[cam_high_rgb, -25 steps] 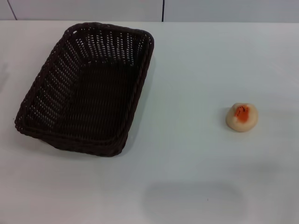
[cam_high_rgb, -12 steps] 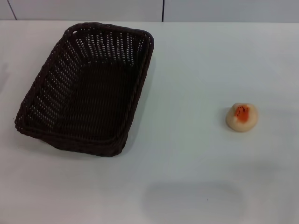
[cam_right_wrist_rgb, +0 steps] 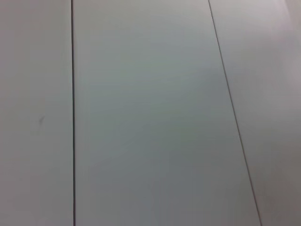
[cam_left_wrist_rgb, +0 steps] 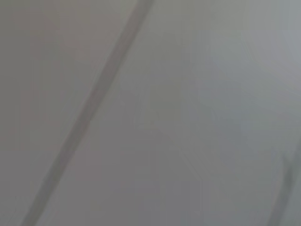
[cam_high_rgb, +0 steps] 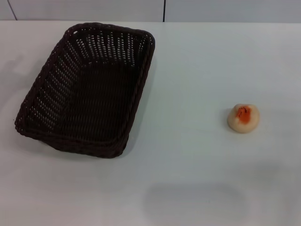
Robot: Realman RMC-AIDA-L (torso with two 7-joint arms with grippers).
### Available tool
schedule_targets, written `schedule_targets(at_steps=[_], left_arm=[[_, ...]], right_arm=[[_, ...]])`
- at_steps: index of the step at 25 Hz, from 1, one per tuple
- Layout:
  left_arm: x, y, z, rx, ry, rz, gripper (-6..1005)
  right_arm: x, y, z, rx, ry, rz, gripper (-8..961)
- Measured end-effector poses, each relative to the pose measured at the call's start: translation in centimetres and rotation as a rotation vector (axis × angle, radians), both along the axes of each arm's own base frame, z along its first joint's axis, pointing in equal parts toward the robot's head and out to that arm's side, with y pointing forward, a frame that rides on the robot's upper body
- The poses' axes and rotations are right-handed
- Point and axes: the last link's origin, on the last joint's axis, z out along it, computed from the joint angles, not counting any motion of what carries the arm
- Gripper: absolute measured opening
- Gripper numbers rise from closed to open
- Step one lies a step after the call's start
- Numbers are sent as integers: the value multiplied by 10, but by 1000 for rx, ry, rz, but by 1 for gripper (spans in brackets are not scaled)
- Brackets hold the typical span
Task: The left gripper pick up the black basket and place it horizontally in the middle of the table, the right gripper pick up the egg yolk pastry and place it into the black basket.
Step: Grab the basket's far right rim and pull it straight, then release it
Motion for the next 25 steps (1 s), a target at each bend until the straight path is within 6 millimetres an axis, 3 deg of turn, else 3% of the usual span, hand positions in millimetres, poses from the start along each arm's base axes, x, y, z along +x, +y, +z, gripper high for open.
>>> schedule_targets(at_steps=[4, 11, 16, 25], left_arm=[[24, 10, 1, -171, 61, -6, 673], [60, 21, -14, -396, 277, 100, 674], [72, 30, -31, -492, 398, 178, 674], [74, 44, -52, -536, 551, 270, 673]], right_arm=[[-1, 1, 0, -1, 0, 3, 722], [0, 1, -1, -3, 2, 4, 722], [0, 0, 0, -2, 3, 3, 723], [1, 0, 0, -1, 2, 3, 722]])
